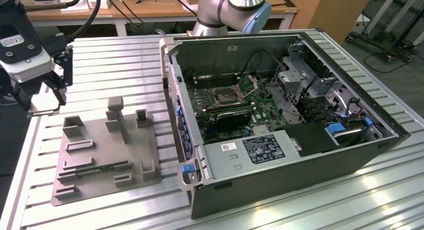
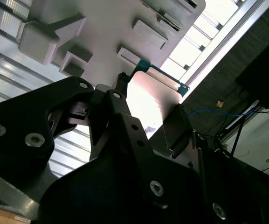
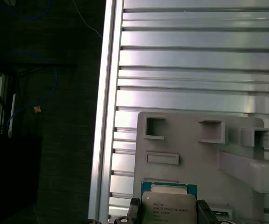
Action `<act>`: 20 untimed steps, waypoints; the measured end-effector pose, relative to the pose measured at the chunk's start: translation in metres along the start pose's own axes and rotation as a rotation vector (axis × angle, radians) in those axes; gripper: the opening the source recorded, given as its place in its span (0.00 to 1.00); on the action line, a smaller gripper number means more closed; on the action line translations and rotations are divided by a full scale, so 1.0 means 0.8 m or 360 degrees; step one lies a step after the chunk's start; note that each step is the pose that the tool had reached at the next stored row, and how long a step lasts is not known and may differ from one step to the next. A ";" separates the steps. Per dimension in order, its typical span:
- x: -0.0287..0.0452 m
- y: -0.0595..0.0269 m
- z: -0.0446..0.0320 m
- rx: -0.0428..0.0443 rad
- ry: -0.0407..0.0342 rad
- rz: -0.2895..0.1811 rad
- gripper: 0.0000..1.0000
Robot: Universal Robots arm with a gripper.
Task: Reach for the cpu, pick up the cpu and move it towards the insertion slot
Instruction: 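Pick up the cpu and move it towards the insertion slot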
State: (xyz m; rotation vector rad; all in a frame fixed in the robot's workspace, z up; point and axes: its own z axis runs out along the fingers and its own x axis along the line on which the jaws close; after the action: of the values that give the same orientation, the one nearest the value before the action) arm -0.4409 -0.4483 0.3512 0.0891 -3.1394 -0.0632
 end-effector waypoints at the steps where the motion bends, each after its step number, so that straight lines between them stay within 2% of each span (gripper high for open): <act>1: 0.0000 0.000 0.0000 0.0000 0.0000 0.0000 0.55; 11: -0.0001 0.000 -0.0086 0.0000 0.0000 0.0000 0.55; 20: -0.0003 0.000 -0.0105 0.0000 0.0000 0.0000 0.55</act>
State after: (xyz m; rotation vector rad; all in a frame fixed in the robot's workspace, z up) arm -0.4407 -0.4484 0.3596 0.0892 -3.1392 -0.0631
